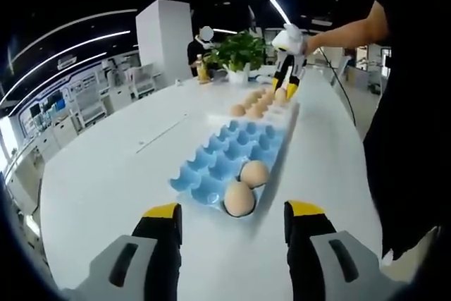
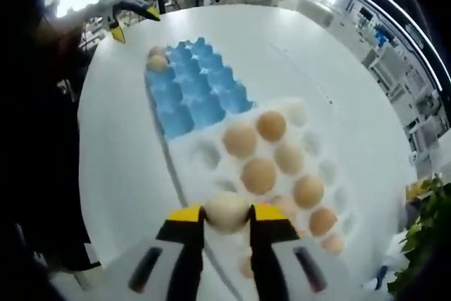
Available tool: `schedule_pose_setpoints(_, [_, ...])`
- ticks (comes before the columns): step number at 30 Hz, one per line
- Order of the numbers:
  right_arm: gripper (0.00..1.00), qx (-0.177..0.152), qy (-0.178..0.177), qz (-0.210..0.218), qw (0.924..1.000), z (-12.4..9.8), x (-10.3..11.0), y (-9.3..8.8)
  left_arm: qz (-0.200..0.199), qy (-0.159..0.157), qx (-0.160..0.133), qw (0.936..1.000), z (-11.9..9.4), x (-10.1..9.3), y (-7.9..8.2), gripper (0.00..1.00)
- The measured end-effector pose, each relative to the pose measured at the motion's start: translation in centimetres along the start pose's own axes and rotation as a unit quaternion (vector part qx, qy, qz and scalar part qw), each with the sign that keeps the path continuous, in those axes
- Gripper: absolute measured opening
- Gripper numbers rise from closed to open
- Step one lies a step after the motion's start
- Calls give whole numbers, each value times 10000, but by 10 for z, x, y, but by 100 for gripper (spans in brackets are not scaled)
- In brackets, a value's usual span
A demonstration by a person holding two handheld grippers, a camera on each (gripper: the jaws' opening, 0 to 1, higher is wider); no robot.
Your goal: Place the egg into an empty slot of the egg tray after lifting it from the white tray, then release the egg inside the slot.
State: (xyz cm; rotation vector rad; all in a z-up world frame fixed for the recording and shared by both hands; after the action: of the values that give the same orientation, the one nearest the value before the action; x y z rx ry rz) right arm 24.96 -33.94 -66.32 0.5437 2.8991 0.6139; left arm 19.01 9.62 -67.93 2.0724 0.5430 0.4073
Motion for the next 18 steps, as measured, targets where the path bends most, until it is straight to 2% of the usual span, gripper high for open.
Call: schedule_pose_setpoints(18, [24,-325,424,-454,9975,22,14,43,-26,57,0,10000,-5,1,0,62])
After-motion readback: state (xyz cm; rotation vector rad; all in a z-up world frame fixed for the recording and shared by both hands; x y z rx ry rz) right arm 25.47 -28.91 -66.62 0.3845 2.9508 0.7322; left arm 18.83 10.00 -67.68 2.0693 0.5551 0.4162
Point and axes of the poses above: the point that each gripper's makers call its tool centre point, and the gripper's own axes: z roughly forward along the fingers, x roughly to its left, y roughly out of its top, the point moved 10 cm from there along -z, roughly backward along the fingers, and after that the axes turned 2 degrees about y, right-handed, at the moved point
